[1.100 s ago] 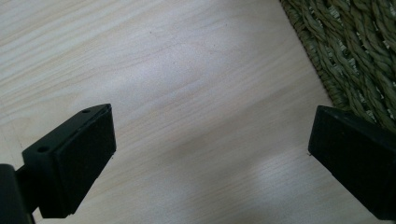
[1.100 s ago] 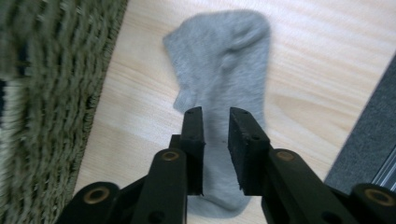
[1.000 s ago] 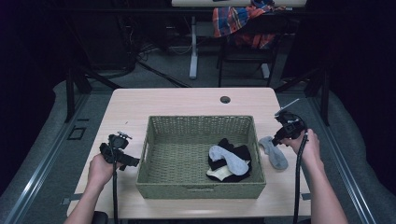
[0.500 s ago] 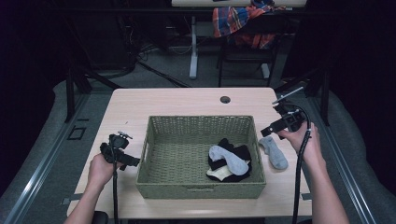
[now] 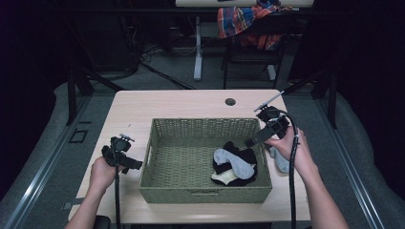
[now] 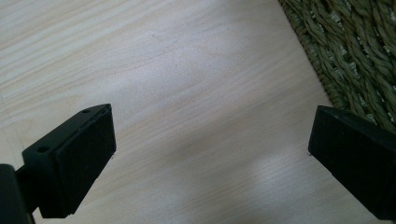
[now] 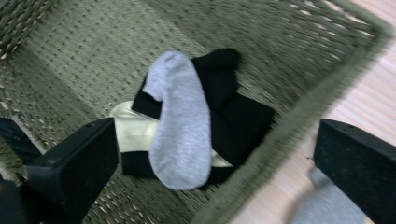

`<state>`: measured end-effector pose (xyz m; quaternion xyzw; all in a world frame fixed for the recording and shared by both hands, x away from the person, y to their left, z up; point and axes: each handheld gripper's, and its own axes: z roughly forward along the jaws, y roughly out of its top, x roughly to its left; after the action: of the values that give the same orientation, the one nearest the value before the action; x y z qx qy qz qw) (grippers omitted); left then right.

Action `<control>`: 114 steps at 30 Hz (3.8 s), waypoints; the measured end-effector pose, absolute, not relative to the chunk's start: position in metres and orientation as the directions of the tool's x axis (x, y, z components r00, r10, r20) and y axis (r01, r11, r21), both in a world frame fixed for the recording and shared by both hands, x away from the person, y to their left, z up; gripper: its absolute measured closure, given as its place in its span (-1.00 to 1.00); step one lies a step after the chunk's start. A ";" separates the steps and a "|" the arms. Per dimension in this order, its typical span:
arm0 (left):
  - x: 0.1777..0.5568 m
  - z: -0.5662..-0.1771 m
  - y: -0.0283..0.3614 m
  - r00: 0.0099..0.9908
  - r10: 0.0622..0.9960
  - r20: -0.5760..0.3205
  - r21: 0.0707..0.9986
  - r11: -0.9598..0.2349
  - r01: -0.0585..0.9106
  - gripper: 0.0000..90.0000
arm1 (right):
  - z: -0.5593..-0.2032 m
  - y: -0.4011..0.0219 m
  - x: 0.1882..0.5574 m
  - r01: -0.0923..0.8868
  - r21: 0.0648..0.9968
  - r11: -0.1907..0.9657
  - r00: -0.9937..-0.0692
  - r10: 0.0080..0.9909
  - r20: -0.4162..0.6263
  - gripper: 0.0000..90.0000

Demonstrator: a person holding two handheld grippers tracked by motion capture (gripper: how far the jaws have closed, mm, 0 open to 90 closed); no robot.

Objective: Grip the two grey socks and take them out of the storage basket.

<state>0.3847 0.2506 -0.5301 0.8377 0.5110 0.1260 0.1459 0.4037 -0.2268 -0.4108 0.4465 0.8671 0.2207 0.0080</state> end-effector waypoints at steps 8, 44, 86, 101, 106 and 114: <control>0.384 -0.530 0.251 0.448 0.892 0.062 0.380 -0.436 0.816 -0.98 | -0.423 -0.203 0.403 0.743 0.380 0.551 -0.641 0.748 0.170 -1.00; 0.384 -0.528 0.252 0.457 0.888 0.056 0.382 -0.442 0.812 -0.98 | -0.501 -0.144 0.412 0.692 0.140 0.709 -0.719 0.693 0.043 0.07; 0.384 -0.528 0.251 0.456 0.888 0.060 0.391 -0.441 0.807 -0.98 | -0.444 -0.145 0.394 0.670 0.273 0.690 -0.717 0.697 0.001 0.88; 0.384 -0.528 0.251 0.457 0.887 0.059 0.389 -0.442 0.808 -0.98 | -0.428 -0.148 0.392 0.665 0.294 0.686 -0.710 0.703 -0.035 0.88; 0.385 -0.528 0.251 0.459 0.887 0.057 0.388 -0.443 0.808 -0.98 | -0.423 -0.149 0.391 0.668 0.309 0.676 -0.703 0.711 -0.036 0.89; 0.384 -0.528 0.251 0.459 0.887 0.056 0.388 -0.443 0.808 -0.98 | -0.413 -0.151 0.389 0.663 0.338 0.668 -0.697 0.715 -0.045 0.89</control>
<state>0.3845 0.2510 -0.5281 0.8400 0.5045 0.1263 0.1550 0.3887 -0.1515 -0.4125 0.3792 0.9090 0.1495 0.0869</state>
